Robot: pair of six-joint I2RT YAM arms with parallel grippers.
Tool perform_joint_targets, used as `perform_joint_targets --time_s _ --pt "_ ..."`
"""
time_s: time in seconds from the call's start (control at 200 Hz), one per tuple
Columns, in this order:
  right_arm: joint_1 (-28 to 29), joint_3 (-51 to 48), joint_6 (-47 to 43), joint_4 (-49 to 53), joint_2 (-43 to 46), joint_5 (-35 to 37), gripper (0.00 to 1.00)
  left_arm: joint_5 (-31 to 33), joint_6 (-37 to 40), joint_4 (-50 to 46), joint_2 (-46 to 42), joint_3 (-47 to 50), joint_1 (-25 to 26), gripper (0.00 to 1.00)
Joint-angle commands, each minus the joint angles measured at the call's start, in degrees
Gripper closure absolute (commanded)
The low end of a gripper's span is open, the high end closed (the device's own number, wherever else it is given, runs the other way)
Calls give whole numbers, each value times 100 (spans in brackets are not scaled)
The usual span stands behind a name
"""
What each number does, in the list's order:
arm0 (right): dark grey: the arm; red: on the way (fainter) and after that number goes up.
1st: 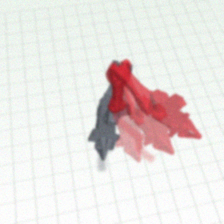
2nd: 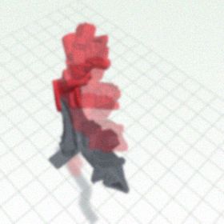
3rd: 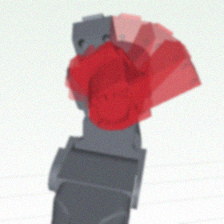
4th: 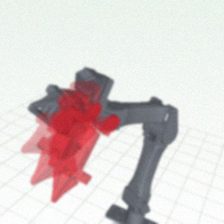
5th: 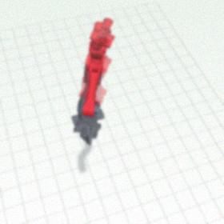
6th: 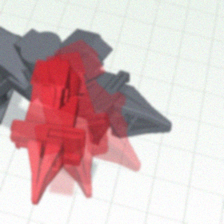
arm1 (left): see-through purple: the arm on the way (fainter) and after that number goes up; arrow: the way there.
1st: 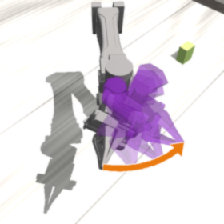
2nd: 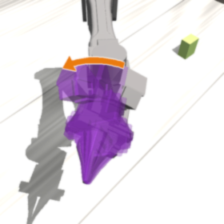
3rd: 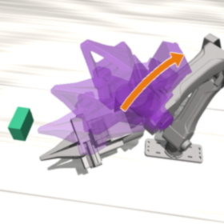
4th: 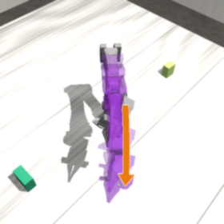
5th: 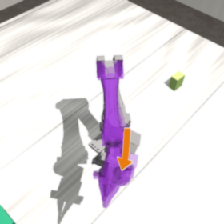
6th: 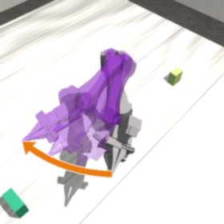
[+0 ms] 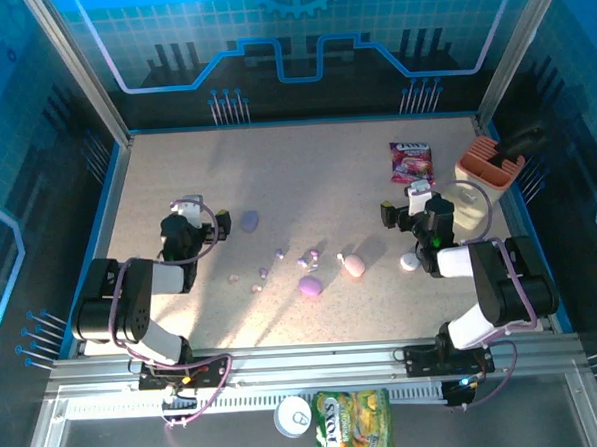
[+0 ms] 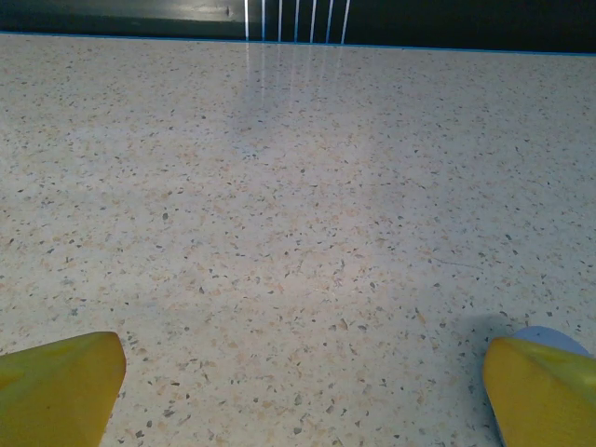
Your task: Insert wireless bluetooth earbuds into charging case
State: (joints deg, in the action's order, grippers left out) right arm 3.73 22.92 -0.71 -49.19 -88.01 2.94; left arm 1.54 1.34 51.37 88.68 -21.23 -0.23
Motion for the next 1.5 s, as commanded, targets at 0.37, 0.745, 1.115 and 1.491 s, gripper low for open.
perform_joint_targets --time_s 0.37,0.745,1.115,1.491 --pt "-14 11 -3 -139 -26 33 0 -56 -106 140 32 -86 -12 1" --pt "-13 7 -16 -134 -28 -26 0 -55 -105 137 35 -91 -12 1" --pt "230 77 -201 1010 1329 240 0 391 116 -1013 -1208 -175 300 1" --pt "784 1189 952 3335 2098 -730 0 530 116 -4346 -1762 -1753 1101 1"
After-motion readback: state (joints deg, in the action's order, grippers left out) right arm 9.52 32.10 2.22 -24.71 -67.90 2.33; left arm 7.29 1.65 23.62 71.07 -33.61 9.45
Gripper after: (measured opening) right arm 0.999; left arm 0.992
